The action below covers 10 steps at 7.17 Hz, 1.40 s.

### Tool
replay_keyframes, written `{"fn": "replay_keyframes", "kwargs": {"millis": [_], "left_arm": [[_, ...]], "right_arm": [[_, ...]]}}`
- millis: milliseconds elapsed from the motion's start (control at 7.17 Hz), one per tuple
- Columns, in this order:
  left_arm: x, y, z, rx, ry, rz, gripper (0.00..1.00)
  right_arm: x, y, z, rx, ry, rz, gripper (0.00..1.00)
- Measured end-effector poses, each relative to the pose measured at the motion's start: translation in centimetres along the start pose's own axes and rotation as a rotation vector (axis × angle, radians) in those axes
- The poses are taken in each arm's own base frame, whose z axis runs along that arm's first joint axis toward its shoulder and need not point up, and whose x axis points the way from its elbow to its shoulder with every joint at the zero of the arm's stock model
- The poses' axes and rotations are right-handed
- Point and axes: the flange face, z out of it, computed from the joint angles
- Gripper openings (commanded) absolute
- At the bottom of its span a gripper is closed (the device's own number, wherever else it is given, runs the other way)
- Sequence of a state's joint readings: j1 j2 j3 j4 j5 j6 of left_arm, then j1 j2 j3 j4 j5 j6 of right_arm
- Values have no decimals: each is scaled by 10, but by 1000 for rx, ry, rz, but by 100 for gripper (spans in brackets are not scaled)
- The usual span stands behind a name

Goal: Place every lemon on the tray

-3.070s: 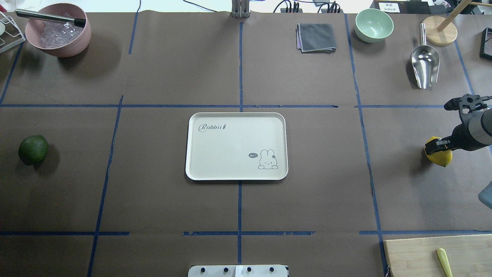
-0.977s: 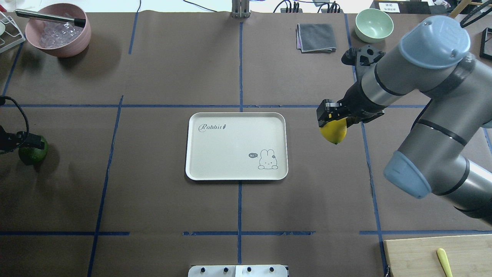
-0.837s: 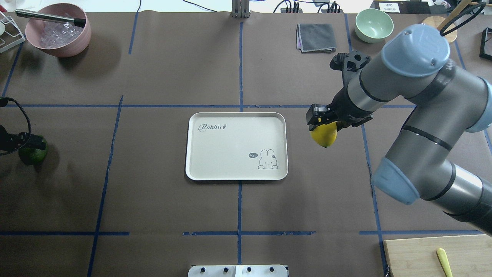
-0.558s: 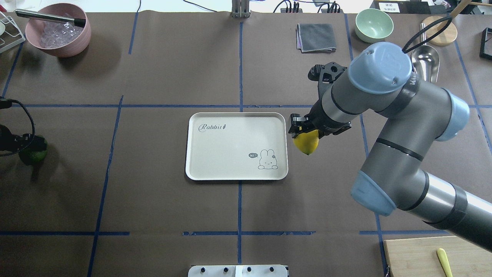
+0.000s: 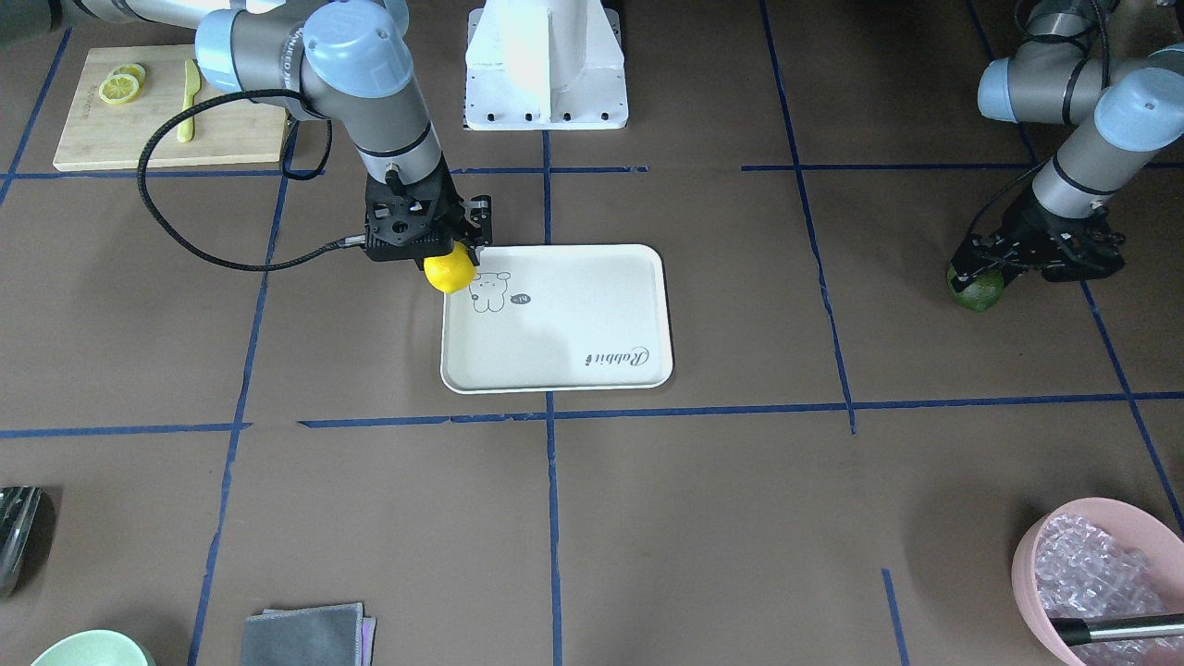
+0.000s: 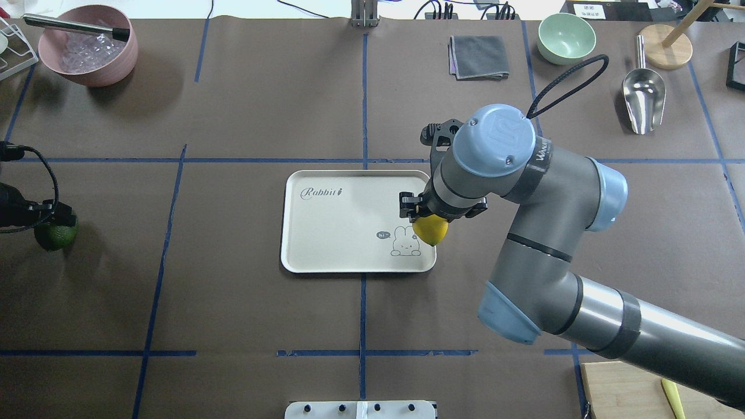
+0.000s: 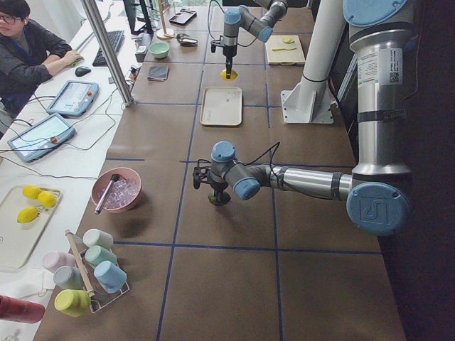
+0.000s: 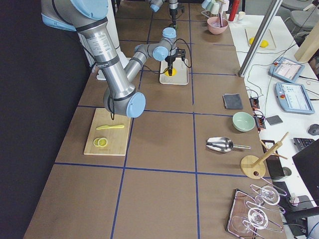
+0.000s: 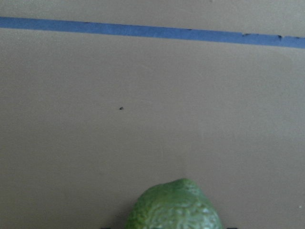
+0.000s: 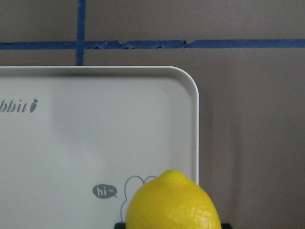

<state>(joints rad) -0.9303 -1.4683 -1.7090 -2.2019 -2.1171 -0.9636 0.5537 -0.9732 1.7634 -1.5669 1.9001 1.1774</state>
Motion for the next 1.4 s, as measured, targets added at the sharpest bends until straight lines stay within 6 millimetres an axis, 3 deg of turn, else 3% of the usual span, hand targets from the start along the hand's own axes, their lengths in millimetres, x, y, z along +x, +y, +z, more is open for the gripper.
{"fn": "replay_keyframes", "kwargs": {"millis": [140,279,558,837,1116,1395], "left_arm": [[27,-1,-20,-24,13,-7,0],[61,-6,-41,-35,21,-32,0],[155,-18,-61,-50,67,-122,0],[261,-15,-66,-73,77,-174,0],[346,-2,-73,-77,78,-192,0],[417,4,-69,-86,100,-218,0]], "right_arm": [[-19,-10,18,3,26,5,11],[-32,-18,33,5,47,7,36],[-42,-24,46,12,49,3,95],[-43,-26,51,11,49,3,99],[-45,-26,46,14,33,1,99],[-35,-38,7,17,-33,14,99]]}}
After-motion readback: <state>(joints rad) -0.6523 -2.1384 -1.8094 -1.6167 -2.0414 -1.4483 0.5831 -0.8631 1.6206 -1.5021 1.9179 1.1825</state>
